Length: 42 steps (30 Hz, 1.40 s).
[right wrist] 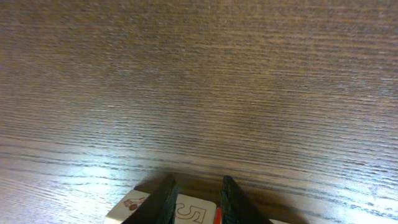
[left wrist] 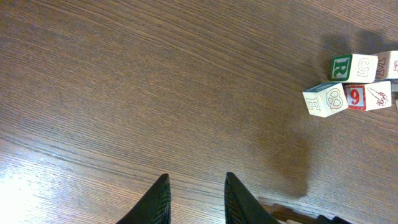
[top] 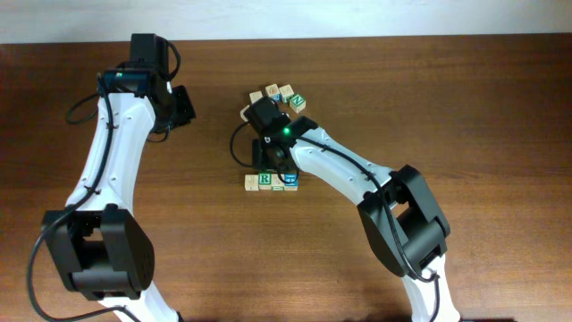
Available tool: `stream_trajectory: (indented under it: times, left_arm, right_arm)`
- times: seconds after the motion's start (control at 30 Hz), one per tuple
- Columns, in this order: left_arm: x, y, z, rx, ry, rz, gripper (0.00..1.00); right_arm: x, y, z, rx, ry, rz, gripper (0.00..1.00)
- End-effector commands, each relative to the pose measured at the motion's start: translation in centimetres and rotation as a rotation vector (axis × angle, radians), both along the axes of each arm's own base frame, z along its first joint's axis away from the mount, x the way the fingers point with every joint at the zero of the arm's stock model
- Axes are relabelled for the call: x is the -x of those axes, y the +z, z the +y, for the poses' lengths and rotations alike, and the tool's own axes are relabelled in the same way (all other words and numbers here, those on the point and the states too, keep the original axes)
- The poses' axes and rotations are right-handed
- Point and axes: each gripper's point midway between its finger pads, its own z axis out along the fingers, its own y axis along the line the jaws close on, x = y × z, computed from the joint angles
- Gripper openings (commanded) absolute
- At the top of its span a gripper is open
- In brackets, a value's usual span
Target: Rotate 4 blocks
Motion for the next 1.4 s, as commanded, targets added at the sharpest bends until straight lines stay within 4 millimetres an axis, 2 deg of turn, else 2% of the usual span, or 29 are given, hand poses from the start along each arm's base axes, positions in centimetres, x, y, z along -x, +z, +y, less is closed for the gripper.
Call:
stream_trajectory:
  times: [0.0,0.2,0.53,0.6,0.63,0.67,0.7,0.73,0.77,0.8,0.83,0.87,0.93,0.97,1.03,1.1,1.13,1.2,1.27,1.37]
  left_arm:
    - [-0.3,0.6,-0.1,0.000,-0.013,-0.015,0.27]
    - [-0.1,0.5,-0.1,0.000,-0.013,-0.004,0.27]
    - [0.1,0.4,-0.2,0.004,-0.014,0.004,0.26]
    - [0.1,0.4,-0.2,0.004,-0.014,0.004,0.24]
    - [0.2,0.4,-0.4,0.017,-0.020,0.010,0.23]
    - [0.9,0.1,-1.2,0.031,-0.037,0.038,0.20]
    - [1.5,-0.1,-1.9,0.031,-0.053,0.063,0.21]
    - [2.6,-0.4,-3.0,0.045,-0.078,0.106,0.21]
    - [3.3,-0.8,-4.0,0.057,-0.100,0.136,0.20]
    - [4.4,-1.9,-5.3,0.067,-0.131,0.179,0.17]
    - [5.6,-3.4,-6.3,0.061,-0.159,0.224,0.13]
    - [6.3,-4.4,-6.9,0.058,-0.174,0.245,0.08]
    - [6.9,-5.5,-7.7,0.081,-0.193,0.264,0.00]
    - [7.2,-5.7,-7.9,0.090,-0.197,0.273,0.00]
    - [7.2,-5.7,-7.9,0.089,-0.197,0.274,0.00]
    - [7.2,-5.7,-7.8,0.083,-0.196,0.274,0.00]
    - [7.2,-5.7,-7.7,0.077,-0.197,0.274,0.00]
    - [7.1,-5.8,-7.7,0.077,-0.198,0.271,0.00]
    - [7.2,-5.8,-7.9,0.081,-0.217,0.272,0.00]
    - [7.2,-5.7,-8.5,0.105,-0.279,0.267,0.00]
  right_arm:
    - [-0.1,-0.8,0.1,0.021,-0.010,0.004,0.24]
    - [1.4,-1.1,0.7,0.044,0.020,0.028,0.24]
    - [1.2,-1.1,0.4,0.048,0.015,0.027,0.24]
    - [-0.8,0.5,0.5,0.018,0.020,-0.022,0.24]
    - [-2.1,2.6,0.2,0.007,0.020,-0.054,0.24]
    - [-4.2,7.1,-0.9,-0.022,-0.012,-0.102,0.25]
    - [-5.0,10.3,-2.3,-0.040,-0.042,-0.108,0.25]
    - [-4.9,12.5,-3.4,-0.074,-0.006,-0.074,0.24]
    - [-4.5,13.3,-4.8,-0.087,0.021,-0.031,0.22]
    - [-3.7,12.7,-7.3,-0.077,0.016,0.056,0.09]
    - [-2.7,11.8,-9.5,-0.055,0.038,0.130,0.04]
    - [-2.4,11.7,-10.3,-0.058,0.057,0.153,0.04]
    - [-2.0,12.4,-10.3,-0.160,0.139,0.178,0.05]
    - [-1.8,13.2,-10.2,-0.237,0.196,0.179,0.04]
    - [-2.4,16.0,-12.1,-0.323,0.183,0.128,0.05]
    - [-1.9,20.1,-15.7,-0.328,0.148,0.043,0.05]
    - [-0.8,21.7,-17.6,-0.307,0.129,0.027,0.05]
    - [1.4,22.1,-20.0,-0.209,0.088,0.065,0.05]
    - [2.7,20.4,-19.1,-0.180,0.129,0.129,0.05]
    - [2.8,16.6,-18.0,-0.189,0.098,0.185,0.05]
